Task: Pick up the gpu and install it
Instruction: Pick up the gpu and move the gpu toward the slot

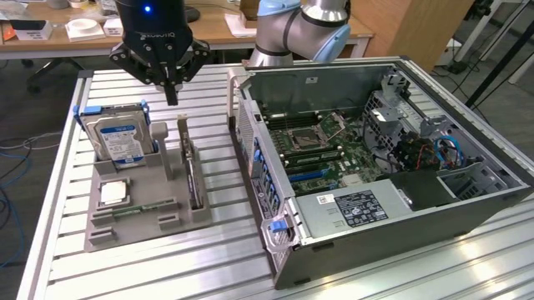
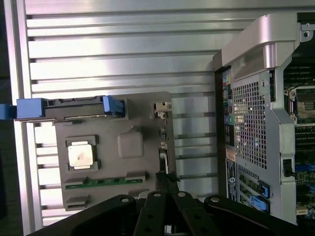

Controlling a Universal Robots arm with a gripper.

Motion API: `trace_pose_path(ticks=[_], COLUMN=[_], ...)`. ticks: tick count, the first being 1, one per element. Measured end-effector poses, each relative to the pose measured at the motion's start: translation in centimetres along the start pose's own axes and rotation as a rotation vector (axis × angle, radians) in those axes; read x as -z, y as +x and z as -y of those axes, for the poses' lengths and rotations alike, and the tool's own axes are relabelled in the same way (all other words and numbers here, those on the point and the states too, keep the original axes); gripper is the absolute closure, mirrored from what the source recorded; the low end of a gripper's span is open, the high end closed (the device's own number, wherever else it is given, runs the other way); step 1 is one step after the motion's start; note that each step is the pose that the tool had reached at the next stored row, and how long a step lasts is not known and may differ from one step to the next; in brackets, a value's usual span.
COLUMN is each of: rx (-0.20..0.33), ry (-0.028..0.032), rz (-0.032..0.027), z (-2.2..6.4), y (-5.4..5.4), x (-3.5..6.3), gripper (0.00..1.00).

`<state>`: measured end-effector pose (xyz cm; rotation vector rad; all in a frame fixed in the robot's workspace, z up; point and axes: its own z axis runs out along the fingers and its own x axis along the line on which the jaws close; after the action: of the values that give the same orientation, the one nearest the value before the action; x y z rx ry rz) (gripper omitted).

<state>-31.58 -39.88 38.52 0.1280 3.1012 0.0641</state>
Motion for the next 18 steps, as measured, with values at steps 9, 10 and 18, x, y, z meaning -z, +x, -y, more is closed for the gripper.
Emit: trace_pose_path(ticks=[9,10,18], rx=[0.000,0.000,0.000], ry=[0.0002,-0.0001,-0.0027], rz=[0.0000,0.0001,-0.0004], z=[0.00,0.01,0.99], y=[0.0,0.0,-0.1], x=[0.00,-0.10,-1.51], gripper=[0.59,0.53,0.53])
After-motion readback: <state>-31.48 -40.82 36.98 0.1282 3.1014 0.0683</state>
